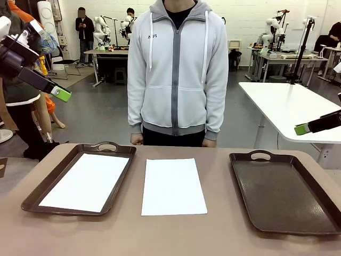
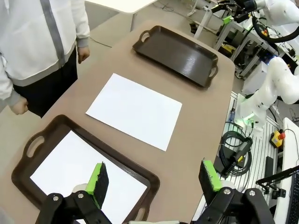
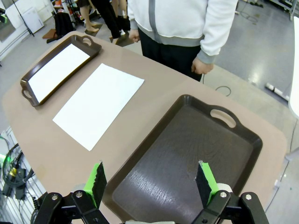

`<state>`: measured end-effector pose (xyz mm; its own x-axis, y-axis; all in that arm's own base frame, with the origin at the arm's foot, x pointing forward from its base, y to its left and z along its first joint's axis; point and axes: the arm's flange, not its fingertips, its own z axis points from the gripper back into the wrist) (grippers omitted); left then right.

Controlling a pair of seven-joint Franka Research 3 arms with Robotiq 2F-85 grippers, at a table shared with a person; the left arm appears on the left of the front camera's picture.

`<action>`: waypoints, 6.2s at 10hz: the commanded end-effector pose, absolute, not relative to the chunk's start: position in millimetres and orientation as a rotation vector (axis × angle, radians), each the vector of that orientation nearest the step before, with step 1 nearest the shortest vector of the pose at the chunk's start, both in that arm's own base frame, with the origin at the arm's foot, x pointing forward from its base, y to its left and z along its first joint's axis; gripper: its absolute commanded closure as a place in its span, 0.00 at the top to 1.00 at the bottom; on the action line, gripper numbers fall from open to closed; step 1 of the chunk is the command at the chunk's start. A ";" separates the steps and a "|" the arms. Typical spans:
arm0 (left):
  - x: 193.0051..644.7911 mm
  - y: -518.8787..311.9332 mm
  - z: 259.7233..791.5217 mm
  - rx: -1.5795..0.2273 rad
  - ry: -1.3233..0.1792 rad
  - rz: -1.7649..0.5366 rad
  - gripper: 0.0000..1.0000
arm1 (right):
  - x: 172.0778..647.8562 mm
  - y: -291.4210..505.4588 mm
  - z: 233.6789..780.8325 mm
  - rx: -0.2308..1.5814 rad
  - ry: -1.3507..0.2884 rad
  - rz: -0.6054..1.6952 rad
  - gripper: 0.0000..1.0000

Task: Sort the A4 documents.
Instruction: Receive the A4 Paper.

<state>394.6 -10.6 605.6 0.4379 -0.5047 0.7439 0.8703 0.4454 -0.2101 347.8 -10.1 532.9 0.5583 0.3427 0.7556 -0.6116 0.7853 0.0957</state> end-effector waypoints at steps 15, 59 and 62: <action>395.4 -9.3 604.4 -0.641 -0.652 -0.908 1.00 | 348.7 -10.5 531.9 0.374 -0.798 0.576 1.00; 395.4 -9.3 604.4 -0.641 -0.652 -0.908 1.00 | 348.7 -10.5 531.9 0.374 -0.798 0.576 1.00; 395.4 -9.3 604.4 -0.641 -0.652 -0.908 1.00 | 348.7 -10.5 531.9 0.374 -0.798 0.576 1.00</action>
<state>396.2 -10.5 604.1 0.4695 -0.4822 0.7396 0.8519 0.4676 -0.2359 347.8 -10.1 532.9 0.5583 0.3427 0.7556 -0.6116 0.7854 0.0957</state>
